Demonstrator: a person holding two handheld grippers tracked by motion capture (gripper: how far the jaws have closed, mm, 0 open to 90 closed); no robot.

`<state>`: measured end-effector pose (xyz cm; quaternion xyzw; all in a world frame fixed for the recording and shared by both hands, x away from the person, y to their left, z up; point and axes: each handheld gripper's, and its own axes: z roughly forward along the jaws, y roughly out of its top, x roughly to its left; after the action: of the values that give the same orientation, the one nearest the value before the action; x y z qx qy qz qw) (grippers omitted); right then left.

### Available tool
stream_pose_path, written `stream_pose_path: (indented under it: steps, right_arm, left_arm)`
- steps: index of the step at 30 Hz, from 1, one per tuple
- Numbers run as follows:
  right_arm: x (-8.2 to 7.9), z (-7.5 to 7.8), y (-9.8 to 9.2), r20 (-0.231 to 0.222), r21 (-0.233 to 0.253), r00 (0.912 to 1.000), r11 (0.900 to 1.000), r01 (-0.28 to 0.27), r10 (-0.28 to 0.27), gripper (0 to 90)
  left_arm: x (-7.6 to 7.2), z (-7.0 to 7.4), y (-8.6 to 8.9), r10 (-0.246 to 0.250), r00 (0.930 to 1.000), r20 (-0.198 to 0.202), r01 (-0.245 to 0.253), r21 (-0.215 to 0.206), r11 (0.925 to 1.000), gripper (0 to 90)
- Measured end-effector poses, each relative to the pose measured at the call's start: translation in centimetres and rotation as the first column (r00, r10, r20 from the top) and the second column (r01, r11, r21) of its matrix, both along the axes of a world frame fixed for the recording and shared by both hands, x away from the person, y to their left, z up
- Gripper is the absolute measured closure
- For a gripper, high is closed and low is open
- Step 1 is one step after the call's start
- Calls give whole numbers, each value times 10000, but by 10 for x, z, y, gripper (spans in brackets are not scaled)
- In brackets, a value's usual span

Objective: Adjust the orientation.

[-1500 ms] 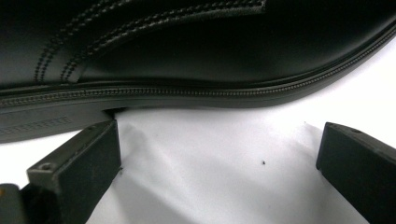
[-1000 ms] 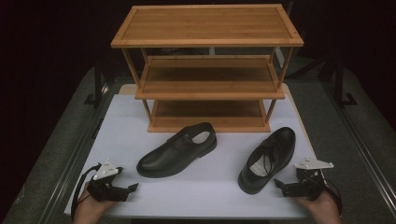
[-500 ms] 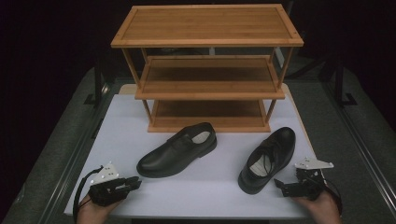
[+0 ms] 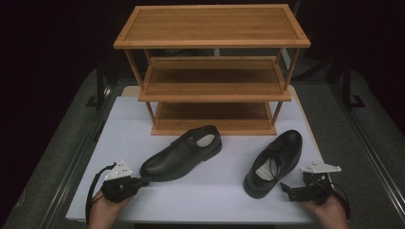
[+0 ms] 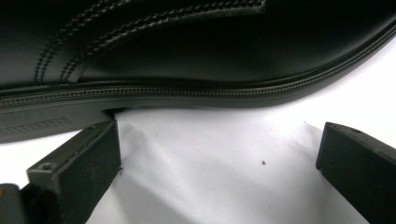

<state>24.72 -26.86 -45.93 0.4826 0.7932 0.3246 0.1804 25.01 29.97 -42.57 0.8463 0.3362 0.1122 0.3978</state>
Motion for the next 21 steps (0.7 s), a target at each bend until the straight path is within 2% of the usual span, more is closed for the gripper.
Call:
stream_pose_path:
  steps: [10, 17, 21]
  right_arm:
    - [0, 0, 0, 3, -1, 10000, 10000, 1, -1, 0]
    - [0, 0, 0, 1, 4, 10000, 10000, 2, -2, 0]
    - [0, 0, 0, 27, -8, 10000, 10000, -19, 19, 0]
  left_arm:
    - [15, 3, 4, 307, 9995, 93, -307, -3, 9995, 899]
    - [35, 7, 3, 597, 9974, 407, -614, 418, 9972, 900]
    - [47, 7, 5, 826, 9957, 411, -844, 442, 9955, 900]
